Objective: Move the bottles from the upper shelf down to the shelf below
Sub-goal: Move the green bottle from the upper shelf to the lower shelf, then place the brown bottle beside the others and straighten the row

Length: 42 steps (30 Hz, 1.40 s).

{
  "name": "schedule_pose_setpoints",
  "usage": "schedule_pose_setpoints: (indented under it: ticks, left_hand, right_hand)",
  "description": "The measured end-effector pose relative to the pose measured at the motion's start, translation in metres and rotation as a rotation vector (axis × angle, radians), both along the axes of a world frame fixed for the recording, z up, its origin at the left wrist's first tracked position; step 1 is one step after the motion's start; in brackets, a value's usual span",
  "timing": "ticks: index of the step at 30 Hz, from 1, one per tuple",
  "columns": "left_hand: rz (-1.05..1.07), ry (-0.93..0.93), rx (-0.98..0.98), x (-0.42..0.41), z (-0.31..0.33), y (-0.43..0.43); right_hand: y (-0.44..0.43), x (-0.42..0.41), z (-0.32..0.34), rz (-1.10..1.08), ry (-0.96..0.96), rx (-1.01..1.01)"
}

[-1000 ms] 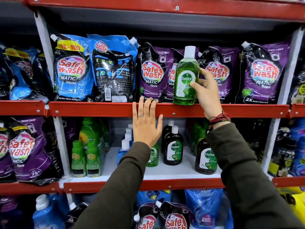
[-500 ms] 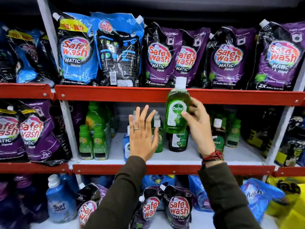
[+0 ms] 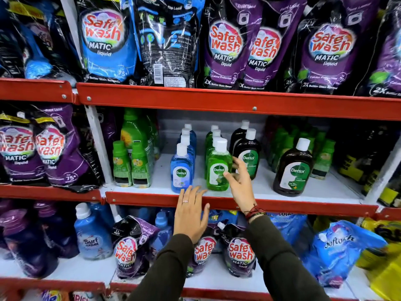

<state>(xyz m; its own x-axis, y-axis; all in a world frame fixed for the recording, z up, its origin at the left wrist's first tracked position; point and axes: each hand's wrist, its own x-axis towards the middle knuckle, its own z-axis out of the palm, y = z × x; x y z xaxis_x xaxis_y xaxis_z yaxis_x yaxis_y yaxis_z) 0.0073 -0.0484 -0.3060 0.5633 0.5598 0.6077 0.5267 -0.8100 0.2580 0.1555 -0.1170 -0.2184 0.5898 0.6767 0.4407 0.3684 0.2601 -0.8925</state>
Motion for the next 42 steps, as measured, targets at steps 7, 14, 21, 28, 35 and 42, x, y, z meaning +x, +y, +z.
schedule_pose_setpoints:
  ticks: [7, 14, 21, 28, 35, 42]
  left_hand:
    - [-0.008, 0.05, 0.05, -0.008, -0.012, 0.005]
    - [-0.007, 0.048, 0.049, -0.006, -0.018, 0.006]
    - [-0.001, 0.033, 0.085, -0.006, -0.021, 0.01]
    - [0.02, 0.019, 0.114, -0.002, -0.025, 0.011]
    - [0.031, 0.018, 0.113, 0.0, -0.026, 0.011]
    - [0.049, 0.022, 0.117, 0.003, -0.028, 0.011]
  right_hand:
    - [0.021, 0.007, -0.024, -0.013, 0.028, -0.08]
    - [0.022, 0.017, -0.024, 0.057, -0.019, -0.141]
    - [0.002, 0.017, -0.017, -0.077, 0.05, 0.04]
    - [-0.042, 0.067, -0.004, -0.66, -0.032, 0.232]
    - [-0.073, 0.129, -0.008, -0.822, 0.094, -0.078]
    - [-0.091, 0.151, -0.005, -0.643, 0.168, -0.068]
